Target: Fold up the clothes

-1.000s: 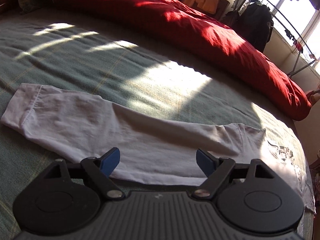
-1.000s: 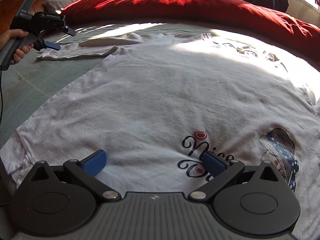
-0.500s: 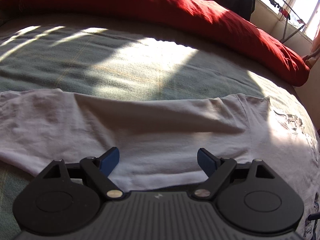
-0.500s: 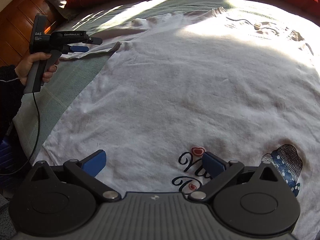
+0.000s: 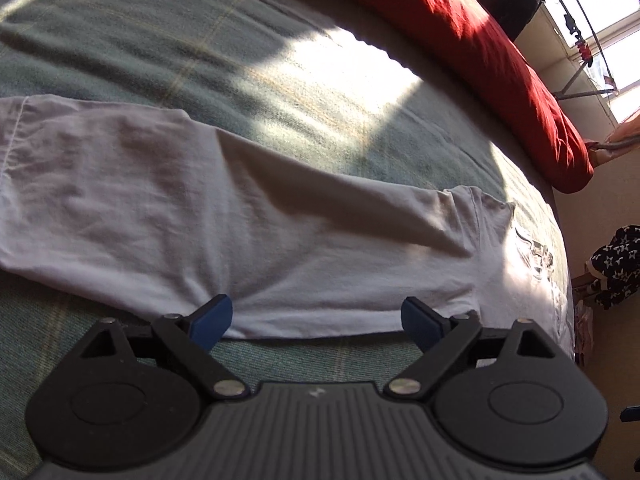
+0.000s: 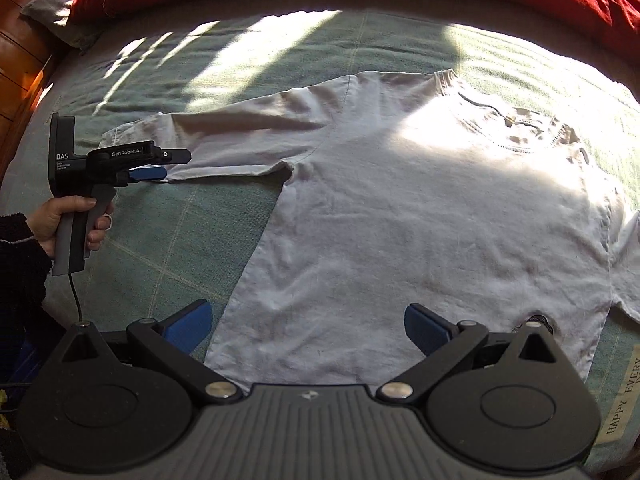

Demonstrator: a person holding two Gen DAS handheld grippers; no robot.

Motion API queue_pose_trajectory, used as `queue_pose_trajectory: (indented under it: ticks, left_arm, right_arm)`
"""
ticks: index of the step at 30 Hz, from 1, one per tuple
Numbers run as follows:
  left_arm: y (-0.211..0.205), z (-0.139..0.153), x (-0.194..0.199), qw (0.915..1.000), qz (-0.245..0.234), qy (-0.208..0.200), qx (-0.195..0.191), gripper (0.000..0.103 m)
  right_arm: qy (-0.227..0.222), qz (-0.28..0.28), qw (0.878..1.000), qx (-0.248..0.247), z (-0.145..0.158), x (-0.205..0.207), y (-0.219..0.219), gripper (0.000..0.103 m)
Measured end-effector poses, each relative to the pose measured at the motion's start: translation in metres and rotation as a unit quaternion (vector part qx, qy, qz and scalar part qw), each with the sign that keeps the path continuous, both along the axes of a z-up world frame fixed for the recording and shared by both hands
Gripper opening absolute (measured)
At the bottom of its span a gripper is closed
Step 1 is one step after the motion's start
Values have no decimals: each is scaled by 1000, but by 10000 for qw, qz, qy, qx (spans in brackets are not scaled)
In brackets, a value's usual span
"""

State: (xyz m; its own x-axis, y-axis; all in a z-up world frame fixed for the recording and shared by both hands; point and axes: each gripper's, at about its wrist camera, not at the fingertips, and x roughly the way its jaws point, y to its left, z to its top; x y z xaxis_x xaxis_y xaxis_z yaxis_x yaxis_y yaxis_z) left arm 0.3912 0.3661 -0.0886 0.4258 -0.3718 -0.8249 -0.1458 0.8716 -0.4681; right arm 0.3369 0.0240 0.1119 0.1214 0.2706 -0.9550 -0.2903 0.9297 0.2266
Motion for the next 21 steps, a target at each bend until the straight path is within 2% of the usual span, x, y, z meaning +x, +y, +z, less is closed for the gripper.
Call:
queue_pose_trajectory:
  ticks: [4, 7, 11, 14, 17, 21]
  left_arm:
    - [10, -3, 5, 9993, -119, 176, -298, 102]
    - [4, -3, 5, 9996, -204, 163, -135, 102]
    - [0, -3, 4, 9998, -125, 120, 13, 102]
    - [-3, -2, 4, 9998, -67, 110, 120, 102]
    - [-11, -1, 7, 9991, -86, 196, 378, 102]
    - [-24, -1, 12, 9964, -185, 315, 768, 102]
  right_arm:
    - [25, -167, 9999, -33, 22, -10, 19, 103]
    - [115, -147, 9998, 9, 30, -13, 23, 103]
    - [-134, -198, 9991, 344, 43, 1, 10, 103]
    - [-153, 0, 9984, 545, 34, 21, 2, 103]
    - [196, 225, 9987, 423, 7, 41, -1, 103]
    - [640, 338, 9943, 780, -35, 68, -4, 103]
